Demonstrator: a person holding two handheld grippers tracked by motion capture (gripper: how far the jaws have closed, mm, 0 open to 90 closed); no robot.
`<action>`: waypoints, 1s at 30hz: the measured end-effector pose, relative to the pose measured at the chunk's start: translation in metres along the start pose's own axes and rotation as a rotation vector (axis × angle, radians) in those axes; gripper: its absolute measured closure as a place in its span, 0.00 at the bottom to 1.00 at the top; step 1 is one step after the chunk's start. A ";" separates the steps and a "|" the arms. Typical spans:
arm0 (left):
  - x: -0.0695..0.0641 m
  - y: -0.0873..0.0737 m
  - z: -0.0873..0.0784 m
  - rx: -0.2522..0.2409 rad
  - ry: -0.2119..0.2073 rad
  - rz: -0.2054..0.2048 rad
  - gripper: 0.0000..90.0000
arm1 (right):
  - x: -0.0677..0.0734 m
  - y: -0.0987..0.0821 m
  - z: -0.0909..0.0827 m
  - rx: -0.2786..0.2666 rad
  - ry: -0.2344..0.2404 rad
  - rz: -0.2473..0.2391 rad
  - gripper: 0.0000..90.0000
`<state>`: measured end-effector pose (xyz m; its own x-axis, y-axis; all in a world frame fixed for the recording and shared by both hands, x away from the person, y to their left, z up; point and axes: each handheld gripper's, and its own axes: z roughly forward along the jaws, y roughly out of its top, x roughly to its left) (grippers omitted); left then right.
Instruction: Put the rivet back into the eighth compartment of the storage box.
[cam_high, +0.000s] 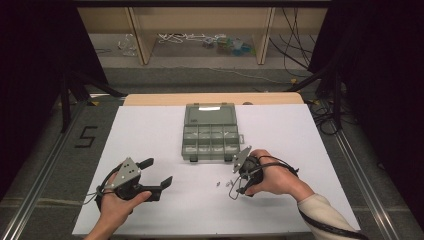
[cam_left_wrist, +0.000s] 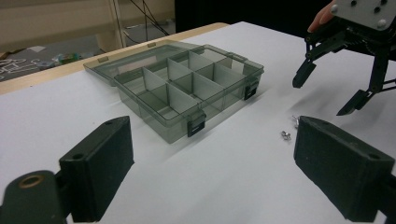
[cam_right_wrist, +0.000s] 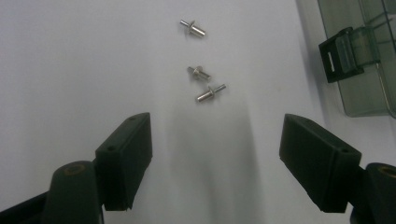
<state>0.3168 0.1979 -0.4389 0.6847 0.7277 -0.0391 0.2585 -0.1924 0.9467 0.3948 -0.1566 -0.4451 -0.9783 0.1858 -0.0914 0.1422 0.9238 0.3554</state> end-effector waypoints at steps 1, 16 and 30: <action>0.000 0.000 0.000 0.000 0.000 0.001 0.13 | -0.001 0.001 0.001 0.001 0.002 -0.004 0.31; 0.001 0.001 -0.001 0.009 0.006 0.022 0.14 | -0.005 0.018 0.015 0.059 0.040 -0.078 0.43; 0.002 0.000 0.000 -0.002 -0.003 0.014 0.15 | -0.007 0.023 0.022 0.082 0.055 -0.090 0.59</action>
<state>0.3181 0.1992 -0.4387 0.6903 0.7230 -0.0270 0.2479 -0.2013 0.9476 0.4084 -0.1292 -0.4563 -0.9942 0.0840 -0.0678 0.0627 0.9607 0.2706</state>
